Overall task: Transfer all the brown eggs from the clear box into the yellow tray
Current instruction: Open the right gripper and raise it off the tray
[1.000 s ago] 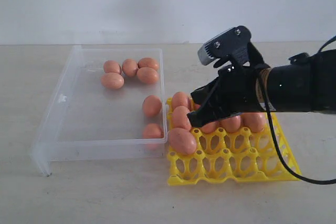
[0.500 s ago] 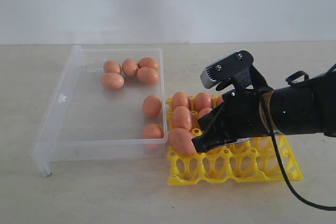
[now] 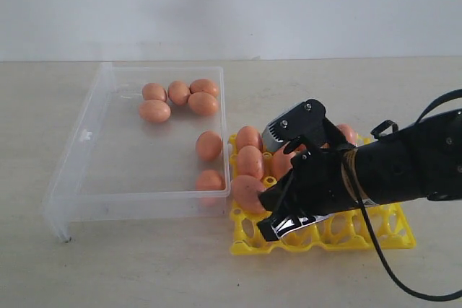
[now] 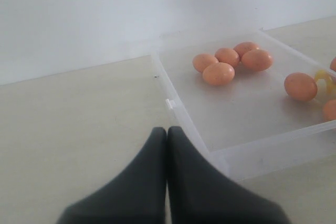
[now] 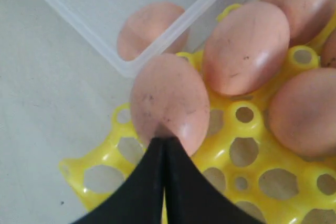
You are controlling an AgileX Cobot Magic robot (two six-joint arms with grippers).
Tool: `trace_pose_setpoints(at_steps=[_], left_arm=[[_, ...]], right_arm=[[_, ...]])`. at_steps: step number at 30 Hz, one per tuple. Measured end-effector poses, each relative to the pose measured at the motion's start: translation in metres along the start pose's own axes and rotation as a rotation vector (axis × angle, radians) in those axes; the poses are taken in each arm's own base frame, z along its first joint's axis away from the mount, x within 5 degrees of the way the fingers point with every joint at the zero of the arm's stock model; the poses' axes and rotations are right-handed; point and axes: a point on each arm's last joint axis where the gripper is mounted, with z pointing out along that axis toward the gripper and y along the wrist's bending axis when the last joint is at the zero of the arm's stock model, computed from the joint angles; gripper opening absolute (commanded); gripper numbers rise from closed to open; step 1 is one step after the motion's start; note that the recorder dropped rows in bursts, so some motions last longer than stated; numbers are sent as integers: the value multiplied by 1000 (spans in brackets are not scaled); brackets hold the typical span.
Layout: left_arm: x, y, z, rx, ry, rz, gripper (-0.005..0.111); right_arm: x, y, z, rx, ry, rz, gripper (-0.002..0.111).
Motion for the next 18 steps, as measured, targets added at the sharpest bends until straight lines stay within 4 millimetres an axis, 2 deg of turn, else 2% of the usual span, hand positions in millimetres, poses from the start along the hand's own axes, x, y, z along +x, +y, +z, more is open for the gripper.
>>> trace_pose_setpoints(at_steps=[4,10,14,18], left_arm=[[0,0,0,0,0,0,-4],[0,0,0,0,0,0,-4],[0,0,0,0,0,0,-4],[0,0,0,0,0,0,-4]], right_arm=[[7,-2,8,-4,33,9,0],[5,-1,7,-15,22,10,0],[-5,3,-5,-11,-29,2,0],[-31,10,-28,-24,-153,-48,0]])
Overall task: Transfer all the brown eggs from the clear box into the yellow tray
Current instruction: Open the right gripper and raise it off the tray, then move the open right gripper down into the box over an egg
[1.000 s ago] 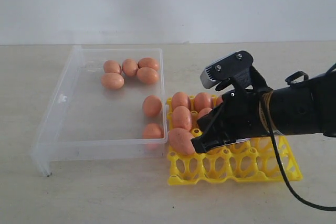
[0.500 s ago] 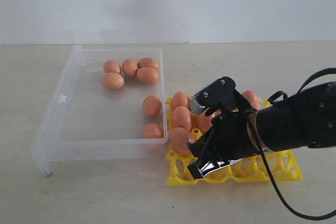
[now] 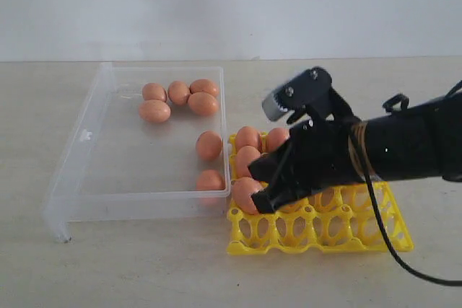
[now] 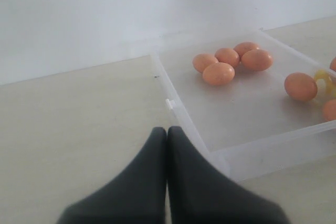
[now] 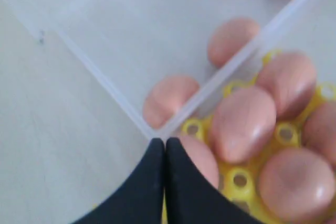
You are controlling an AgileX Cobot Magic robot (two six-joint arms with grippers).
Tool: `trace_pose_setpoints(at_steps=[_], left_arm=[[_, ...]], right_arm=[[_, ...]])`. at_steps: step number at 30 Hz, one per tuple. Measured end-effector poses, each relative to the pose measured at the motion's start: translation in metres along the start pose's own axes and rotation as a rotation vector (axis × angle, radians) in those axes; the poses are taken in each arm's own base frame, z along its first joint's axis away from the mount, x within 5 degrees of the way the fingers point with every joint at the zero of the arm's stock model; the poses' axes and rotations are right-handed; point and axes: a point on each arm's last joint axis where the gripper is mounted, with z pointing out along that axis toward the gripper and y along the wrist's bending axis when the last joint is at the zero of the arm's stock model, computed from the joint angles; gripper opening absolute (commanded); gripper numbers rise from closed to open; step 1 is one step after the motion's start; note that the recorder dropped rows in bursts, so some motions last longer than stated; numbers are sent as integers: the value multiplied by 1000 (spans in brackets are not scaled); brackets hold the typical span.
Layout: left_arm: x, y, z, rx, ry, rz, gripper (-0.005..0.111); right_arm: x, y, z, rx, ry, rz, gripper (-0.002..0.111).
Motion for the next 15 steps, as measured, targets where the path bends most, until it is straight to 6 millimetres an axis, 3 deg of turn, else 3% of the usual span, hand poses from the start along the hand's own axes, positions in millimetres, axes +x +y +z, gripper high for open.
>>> trace_pose_setpoints(at_steps=[5,9,15], left_arm=[[0,0,0,0,0,0,-4],[0,0,0,0,0,0,-4],[0,0,0,0,0,0,-4]], right_arm=[[-55,-5,-7,14,-136,33,0],[-91,-9,1,-9,-153,30,0],[-93,15,37,-66,-90,-125,0]])
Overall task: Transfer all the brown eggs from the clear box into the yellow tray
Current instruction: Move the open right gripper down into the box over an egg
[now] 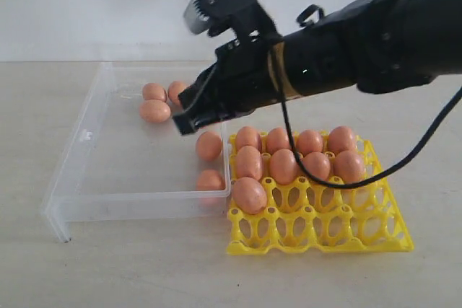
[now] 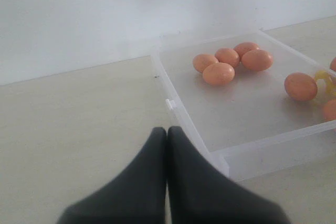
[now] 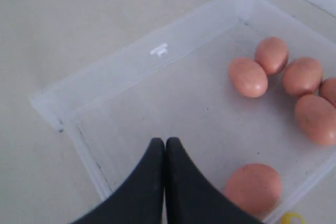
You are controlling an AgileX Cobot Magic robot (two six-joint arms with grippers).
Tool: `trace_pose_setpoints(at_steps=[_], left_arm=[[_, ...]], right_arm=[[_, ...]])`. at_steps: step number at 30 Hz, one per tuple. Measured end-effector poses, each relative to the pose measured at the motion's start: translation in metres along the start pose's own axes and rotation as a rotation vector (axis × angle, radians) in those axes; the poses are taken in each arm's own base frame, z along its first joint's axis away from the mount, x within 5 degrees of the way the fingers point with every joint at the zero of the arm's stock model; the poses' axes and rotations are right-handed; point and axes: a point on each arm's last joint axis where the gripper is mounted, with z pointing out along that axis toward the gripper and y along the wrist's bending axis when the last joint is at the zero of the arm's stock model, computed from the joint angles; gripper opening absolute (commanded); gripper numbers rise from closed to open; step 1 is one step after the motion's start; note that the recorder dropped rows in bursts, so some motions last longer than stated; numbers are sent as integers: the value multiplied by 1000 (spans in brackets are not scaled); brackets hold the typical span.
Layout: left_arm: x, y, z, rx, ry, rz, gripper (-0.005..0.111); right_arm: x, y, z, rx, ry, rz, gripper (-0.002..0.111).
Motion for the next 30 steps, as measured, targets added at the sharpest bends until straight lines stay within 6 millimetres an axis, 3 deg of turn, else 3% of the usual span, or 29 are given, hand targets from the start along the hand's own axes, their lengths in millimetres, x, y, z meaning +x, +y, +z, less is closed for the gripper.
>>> trace_pose_setpoints(at_steps=[3,6,8,10,16,20,23,28,30], left_arm=[[0,0,0,0,0,0,-4],[0,0,0,0,0,0,-4],[0,0,0,0,0,0,-4],[0,0,0,0,0,0,-4],[0,0,0,0,0,0,-4],[0,0,0,0,0,0,-4],[0,0,0,0,0,0,-4],[0,0,0,0,0,0,-4],[0,0,0,0,0,0,-4]], right_arm=[[3,22,17,45,35,-279,0],[-1,38,28,292,84,-561,0],[-11,45,27,515,123,-635,0],[-20,47,23,596,204,-623,0],[-30,42,28,298,520,-160,0],[-36,28,47,149,600,11,2],[-34,21,62,130,630,57,17],[-19,19,83,130,700,148,53],[-10,18,90,152,731,205,60]])
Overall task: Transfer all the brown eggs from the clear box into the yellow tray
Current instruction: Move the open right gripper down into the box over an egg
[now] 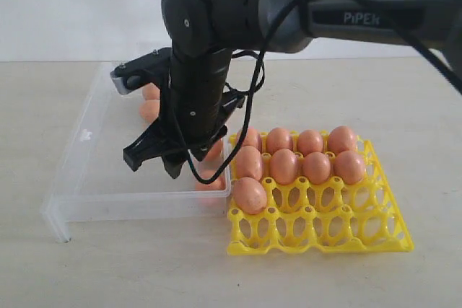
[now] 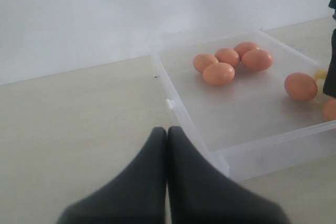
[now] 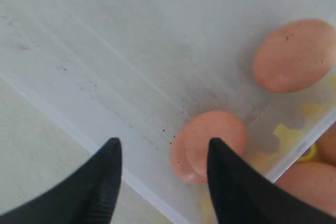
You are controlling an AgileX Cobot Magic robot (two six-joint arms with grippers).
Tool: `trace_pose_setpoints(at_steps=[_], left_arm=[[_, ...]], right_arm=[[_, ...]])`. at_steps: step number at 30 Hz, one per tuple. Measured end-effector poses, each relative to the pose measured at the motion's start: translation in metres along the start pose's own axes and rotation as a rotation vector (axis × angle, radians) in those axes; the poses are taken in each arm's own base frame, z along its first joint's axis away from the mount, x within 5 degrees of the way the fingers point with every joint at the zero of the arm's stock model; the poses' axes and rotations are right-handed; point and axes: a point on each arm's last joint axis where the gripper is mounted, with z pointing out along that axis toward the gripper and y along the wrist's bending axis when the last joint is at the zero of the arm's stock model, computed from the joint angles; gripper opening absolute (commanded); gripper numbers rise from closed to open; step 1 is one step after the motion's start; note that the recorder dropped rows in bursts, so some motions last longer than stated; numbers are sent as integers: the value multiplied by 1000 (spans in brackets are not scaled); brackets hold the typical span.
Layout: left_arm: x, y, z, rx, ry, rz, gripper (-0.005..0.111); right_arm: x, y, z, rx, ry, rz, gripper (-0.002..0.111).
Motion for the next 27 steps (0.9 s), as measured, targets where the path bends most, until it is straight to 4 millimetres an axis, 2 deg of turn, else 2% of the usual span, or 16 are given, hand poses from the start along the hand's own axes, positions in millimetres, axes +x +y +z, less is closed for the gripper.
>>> trace_pose_setpoints(at_steps=[4,9,15,23,27], left_arm=[[0,0,0,0,0,0,-4],[0,0,0,0,0,0,-4],[0,0,0,0,0,0,-4],[0,0,0,0,0,0,-4],[0,0,0,0,0,0,-4]], right_arm=[[3,-1,12,6,48,126,61],[4,-2,14,24,62,220,61],[4,-8,16,78,55,259,61],[3,-10,43,91,67,311,61],[5,-12,48,107,83,332,61]])
